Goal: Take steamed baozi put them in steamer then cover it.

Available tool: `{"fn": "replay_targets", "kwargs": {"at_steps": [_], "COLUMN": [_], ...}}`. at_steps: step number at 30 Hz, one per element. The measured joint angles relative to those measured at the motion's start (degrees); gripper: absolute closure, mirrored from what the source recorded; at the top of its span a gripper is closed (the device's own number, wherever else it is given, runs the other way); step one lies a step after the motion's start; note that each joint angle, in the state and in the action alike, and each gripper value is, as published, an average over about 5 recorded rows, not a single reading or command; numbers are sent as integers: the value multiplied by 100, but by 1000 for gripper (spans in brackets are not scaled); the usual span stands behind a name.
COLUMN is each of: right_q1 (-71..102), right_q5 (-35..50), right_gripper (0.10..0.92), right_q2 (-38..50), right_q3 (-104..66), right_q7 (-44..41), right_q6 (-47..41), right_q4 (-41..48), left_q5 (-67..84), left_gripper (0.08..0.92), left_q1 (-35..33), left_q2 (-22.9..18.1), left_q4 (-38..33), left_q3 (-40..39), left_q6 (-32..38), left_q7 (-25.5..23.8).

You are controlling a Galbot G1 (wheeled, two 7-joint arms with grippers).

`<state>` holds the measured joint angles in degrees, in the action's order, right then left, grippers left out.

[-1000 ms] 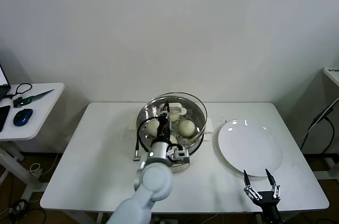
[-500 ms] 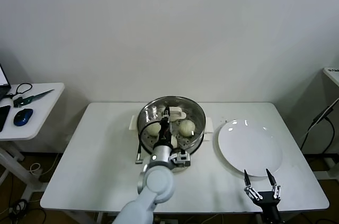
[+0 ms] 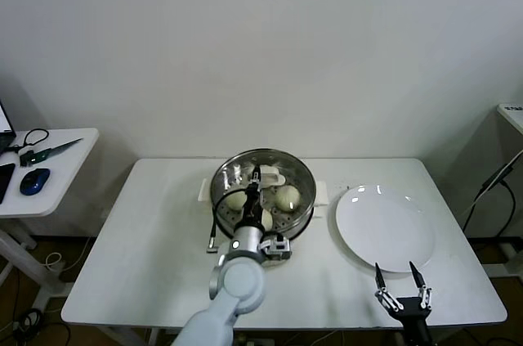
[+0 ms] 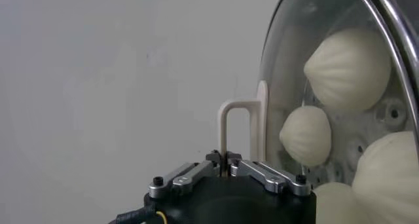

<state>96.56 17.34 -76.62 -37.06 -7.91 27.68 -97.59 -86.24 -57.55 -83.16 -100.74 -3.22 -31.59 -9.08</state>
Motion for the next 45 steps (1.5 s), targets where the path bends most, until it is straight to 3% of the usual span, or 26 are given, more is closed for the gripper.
{"fn": "replay_targets", "kwargs": {"at_steps": [10, 13, 22, 34, 40, 45], "right_q1": [7, 15, 42, 35, 60, 3], "right_q5": [-34, -42, -65, -111, -66, -66], "right_gripper": [203, 203, 203, 203, 203, 203], "right_q2": [-20, -26, -12, -36, 7, 23], "right_q3": [3, 5, 37, 98, 128, 144], "right_q7": [-46, -63, -137, -144, 31, 158], "right_q6": [20, 10, -69, -262, -320, -349], "right_q4": [-11, -34, -84, -141, -293, -341], "left_q5": [-79, -33, 390, 1380, 2485, 4147], "left_gripper": [867, 830, 567, 222, 178, 177], "left_q1": [-60, -62, -3, -279, -635, -1009], "left_q2": [30, 62, 231, 726, 949, 1000], "left_q4": [-27, -58, -308, -1146, -1588, -1832], "left_q3": [21, 8, -131, -201, 243, 1061], "left_q6": [54, 35, -88, -171, 316, 1039], "left_q7": [-4, -38, -134, -208, 292, 858]}}
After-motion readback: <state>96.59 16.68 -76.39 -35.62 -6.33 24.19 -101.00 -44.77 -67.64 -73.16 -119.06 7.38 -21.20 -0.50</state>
